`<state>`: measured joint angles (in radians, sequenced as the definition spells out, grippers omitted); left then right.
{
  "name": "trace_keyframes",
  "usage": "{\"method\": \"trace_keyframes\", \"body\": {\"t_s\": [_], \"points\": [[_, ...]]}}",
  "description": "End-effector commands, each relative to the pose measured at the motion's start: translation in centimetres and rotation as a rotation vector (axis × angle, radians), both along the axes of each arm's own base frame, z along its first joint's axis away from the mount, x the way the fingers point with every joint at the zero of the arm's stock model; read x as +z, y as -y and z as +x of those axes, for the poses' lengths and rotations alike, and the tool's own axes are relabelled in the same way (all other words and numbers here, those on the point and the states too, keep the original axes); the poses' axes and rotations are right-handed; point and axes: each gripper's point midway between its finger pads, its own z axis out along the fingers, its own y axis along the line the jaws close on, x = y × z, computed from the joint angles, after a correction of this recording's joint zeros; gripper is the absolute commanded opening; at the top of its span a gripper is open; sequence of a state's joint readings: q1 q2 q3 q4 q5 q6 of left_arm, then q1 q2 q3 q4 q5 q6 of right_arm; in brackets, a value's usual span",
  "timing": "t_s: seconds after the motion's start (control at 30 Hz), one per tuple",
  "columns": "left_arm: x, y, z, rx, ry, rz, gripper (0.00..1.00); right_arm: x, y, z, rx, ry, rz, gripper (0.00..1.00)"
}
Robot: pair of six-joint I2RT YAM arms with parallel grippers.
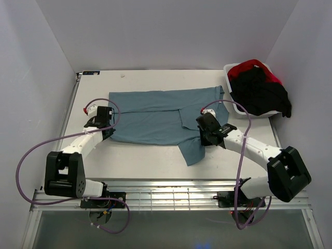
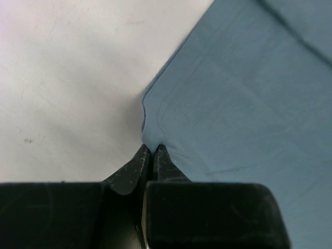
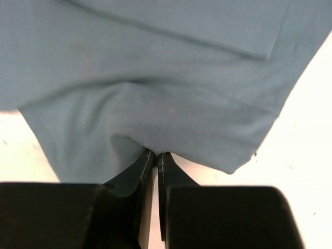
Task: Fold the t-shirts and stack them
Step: Grap the side of the flattened tshirt closest away from the robot with both arms, then fold the other side of the tshirt into a rectangle
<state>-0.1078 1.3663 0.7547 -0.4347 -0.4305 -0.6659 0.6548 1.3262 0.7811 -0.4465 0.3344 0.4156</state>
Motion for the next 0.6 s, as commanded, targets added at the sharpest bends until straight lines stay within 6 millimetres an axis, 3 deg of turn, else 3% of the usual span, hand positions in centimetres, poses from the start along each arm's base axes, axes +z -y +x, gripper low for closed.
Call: {"method": "trace_keyframes", "body": {"t_s": [0.0,0.13,0.2,0.23,0.27,0.33,0.37,0.57], "points": [[3.0,-0.1,3.2,-0.012,0.08,0.026,0.0,2.1,-0.2,3.5,-0.021,0.075,-0.06,0.08],[2.9,0.2,5.6,-0.034,0.075,0.035,0.0,2.7,-1.3,6.8,-0.019,0.087,-0.088,0.08],[1.7,0.3,6.4,-0.045,0.039,0.04,0.0,2.9,-1.4,8.2,-0.021,0.093,-0.104,0.08],[2.1,0.5,7.3,-0.048,0.05,0.039,0.0,2.2,-1.4,8.7,-0.02,0.076,-0.121,0.08],[1.2,0.5,7.6,-0.05,0.026,0.04,0.0,3.1,-1.9,9.9,-0.021,0.099,-0.109,0.08],[1.4,0.6,8.8,-0.058,0.033,0.043,0.0,2.7,-1.6,11.3,-0.023,0.091,-0.126,0.08],[1.2,0.6,9.2,-0.059,0.032,0.043,0.0,3.7,-1.6,12.7,-0.035,0.113,-0.112,0.08],[1.0,0.6,11.3,-0.069,0.028,0.057,0.0,3.8,-1.5,15.9,-0.021,0.099,-0.14,0.08]]}}
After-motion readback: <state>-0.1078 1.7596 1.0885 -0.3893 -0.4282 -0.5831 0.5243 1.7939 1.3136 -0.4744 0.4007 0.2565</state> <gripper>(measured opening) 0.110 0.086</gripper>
